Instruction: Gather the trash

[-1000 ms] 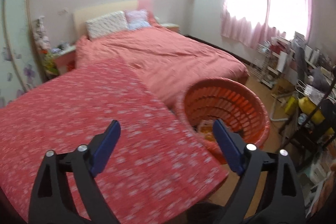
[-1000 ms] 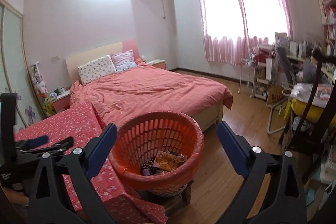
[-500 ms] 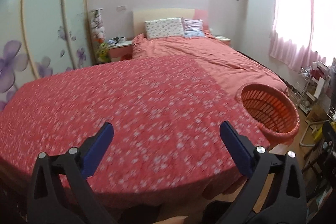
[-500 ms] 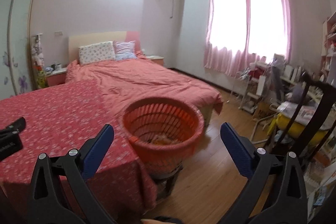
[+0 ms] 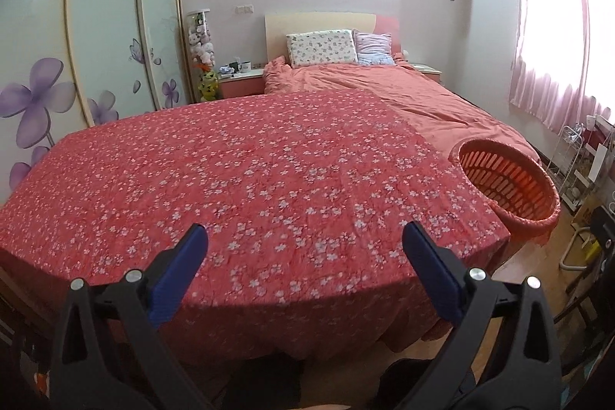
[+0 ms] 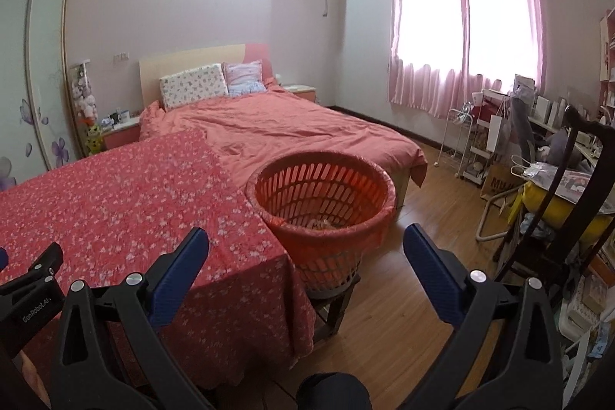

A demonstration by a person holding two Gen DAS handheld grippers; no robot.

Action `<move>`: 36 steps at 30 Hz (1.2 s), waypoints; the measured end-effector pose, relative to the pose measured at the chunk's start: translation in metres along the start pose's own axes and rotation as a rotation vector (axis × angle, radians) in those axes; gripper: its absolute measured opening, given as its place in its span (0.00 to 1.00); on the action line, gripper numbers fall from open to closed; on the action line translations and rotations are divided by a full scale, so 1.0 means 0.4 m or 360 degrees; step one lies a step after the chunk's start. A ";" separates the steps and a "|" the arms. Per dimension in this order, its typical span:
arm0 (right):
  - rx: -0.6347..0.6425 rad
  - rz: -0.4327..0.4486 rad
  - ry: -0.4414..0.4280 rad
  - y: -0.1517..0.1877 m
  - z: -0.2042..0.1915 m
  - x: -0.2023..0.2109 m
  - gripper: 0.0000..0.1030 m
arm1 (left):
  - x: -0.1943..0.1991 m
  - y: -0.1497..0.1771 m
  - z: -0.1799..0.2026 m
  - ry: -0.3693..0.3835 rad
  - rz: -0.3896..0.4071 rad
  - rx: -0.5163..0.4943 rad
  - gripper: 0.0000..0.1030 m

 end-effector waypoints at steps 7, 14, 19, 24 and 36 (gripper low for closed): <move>0.0014 -0.0022 0.0124 0.022 -0.004 0.002 0.97 | 0.009 0.020 0.016 -0.0018 -0.0014 -0.0017 0.96; -0.0019 -0.0066 0.0140 0.030 0.015 -0.007 0.97 | 0.004 0.035 0.021 0.0021 -0.0055 0.0014 0.96; -0.0012 -0.0085 0.0129 0.035 0.009 -0.009 0.97 | 0.003 0.042 0.021 0.0036 -0.0073 0.0036 0.96; -0.0011 -0.0072 0.0127 0.029 0.005 -0.006 0.97 | 0.005 0.038 0.018 0.0039 -0.0069 0.0056 0.96; -0.0016 -0.0042 0.0102 0.012 0.001 0.002 0.97 | 0.024 0.021 0.020 0.0039 -0.0040 0.0089 0.96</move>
Point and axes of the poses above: each gripper's, at about its wrist camera, not at the fingertips, and x roughly against the way its jaws point, z to its right, y to its underside, the point moved 5 cm from there along -x, roughly the way its jaws point, and after that the axes turned 3 degrees about -x, right-handed, at the moved point
